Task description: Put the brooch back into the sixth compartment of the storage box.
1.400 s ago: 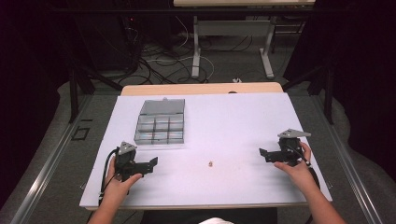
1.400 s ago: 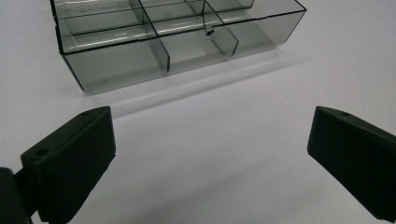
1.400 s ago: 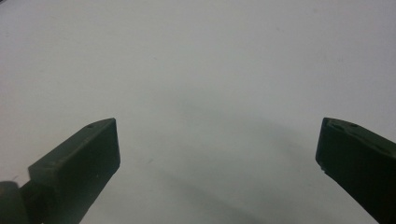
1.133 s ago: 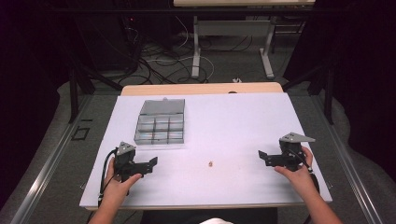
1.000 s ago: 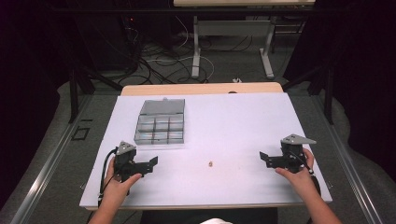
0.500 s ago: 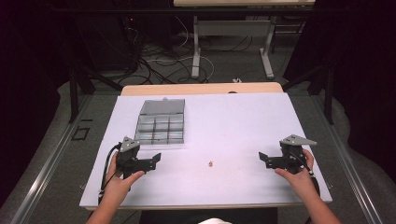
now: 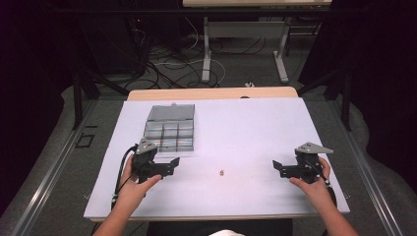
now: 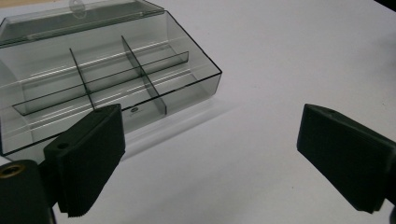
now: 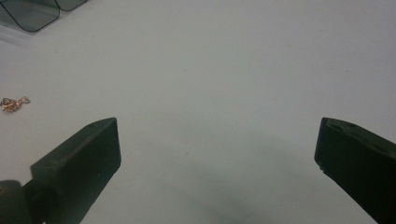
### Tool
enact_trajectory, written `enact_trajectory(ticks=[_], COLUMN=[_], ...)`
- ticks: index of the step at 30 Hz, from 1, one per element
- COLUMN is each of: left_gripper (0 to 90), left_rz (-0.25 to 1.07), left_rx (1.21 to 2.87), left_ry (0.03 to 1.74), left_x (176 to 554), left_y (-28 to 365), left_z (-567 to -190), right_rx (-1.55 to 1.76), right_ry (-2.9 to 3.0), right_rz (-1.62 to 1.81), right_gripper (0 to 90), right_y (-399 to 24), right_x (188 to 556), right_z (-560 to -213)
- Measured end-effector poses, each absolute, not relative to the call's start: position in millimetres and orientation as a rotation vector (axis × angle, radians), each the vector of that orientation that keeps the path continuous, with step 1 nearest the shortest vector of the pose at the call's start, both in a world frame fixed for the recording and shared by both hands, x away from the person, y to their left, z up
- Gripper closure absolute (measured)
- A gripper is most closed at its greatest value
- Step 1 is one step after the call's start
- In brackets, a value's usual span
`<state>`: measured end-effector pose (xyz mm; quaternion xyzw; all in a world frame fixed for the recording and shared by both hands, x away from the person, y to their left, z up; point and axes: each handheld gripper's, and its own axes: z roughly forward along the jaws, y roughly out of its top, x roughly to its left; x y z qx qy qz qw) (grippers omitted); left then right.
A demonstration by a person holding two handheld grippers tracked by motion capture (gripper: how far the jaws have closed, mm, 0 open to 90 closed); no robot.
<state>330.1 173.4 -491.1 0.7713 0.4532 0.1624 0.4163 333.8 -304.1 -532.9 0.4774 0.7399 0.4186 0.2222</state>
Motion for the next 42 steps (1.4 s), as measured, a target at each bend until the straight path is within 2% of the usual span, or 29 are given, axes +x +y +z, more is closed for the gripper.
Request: enact_trajectory(ticks=[11,28,42], left_gripper=[16.1,19.4,27.9], left_rz=[0.379,0.37,0.357], left_rx=[1.961,2.044,2.088], left_ry=[1.1,1.02,0.979], left_x=[332.2,336.5,336.6], left_y=[147.2,115.9,89.8], left_z=[-490.7,-494.0,-499.3], right_rx=[1.321,1.328,1.348], right_ry=[2.04,2.053,2.065], right_rz=[1.153,1.151,1.161], right_gripper=[0.1,2.4,3.3], right_y=[-306.2,-306.9,-307.7], right_x=[334.0,333.3,334.4], right_z=[-534.1,-535.2,-536.9])
